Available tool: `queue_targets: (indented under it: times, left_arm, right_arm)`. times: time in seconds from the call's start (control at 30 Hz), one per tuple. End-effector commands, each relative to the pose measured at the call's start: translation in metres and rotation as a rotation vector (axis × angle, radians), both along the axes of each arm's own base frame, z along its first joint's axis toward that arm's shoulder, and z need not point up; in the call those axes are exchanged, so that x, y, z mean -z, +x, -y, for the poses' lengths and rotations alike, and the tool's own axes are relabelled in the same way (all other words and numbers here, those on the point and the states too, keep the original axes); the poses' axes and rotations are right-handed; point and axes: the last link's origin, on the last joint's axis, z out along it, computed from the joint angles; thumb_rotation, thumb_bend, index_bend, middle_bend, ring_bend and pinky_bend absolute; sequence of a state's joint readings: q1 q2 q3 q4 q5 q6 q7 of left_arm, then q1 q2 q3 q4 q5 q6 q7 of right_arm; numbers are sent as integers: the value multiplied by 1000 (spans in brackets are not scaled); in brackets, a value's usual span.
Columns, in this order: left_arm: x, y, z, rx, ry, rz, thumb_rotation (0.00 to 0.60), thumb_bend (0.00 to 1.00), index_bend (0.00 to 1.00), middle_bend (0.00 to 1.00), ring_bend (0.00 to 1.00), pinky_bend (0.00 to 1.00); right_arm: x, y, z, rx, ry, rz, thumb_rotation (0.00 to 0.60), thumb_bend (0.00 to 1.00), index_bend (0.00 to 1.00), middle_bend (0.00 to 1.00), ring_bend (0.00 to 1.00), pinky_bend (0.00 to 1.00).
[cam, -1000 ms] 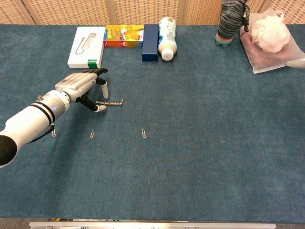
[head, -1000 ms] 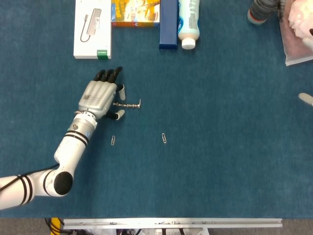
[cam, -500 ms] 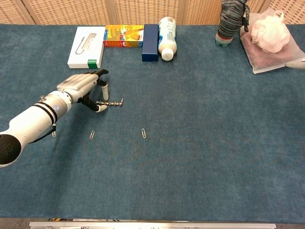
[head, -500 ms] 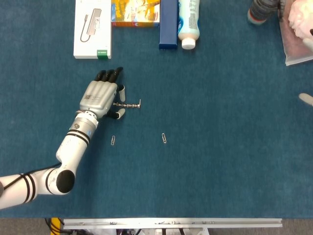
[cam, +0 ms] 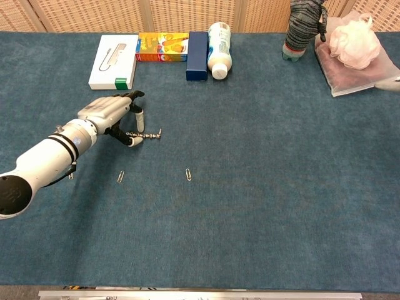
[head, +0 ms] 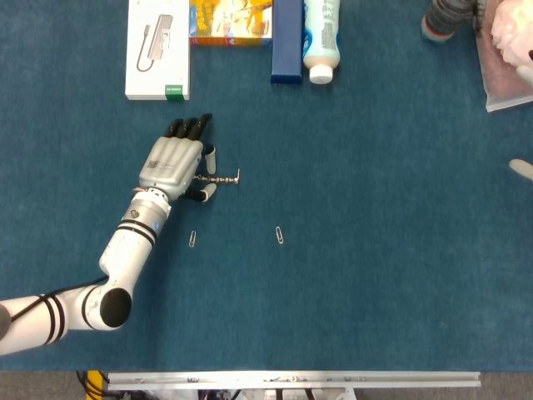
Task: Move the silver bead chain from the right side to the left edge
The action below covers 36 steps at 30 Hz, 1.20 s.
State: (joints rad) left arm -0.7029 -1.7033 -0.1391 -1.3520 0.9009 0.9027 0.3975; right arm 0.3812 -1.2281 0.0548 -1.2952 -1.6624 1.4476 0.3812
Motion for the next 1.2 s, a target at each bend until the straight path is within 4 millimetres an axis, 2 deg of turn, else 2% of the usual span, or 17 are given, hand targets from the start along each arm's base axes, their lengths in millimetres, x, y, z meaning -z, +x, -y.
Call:
queue_targets:
  times: [0.03,0.9,1.2]
  left_arm:
    - [1,-1,0,-2,-1,-3,600,285,508,0,0,18]
    - [3,-4,-1,-15,-5,-11,600,299,561,0,0,18]
    - [-2,-1,2,0,4,-3,600,300,577,0,0,18]
  right_arm:
    - [0,0,0,0,0,0,600,0,70,24,0,94]
    - [1,-1,0,3,4,7,600,0,70,24,0,94]
    - [1,-1,0,2,2,9,600,0,70,25,0,94]
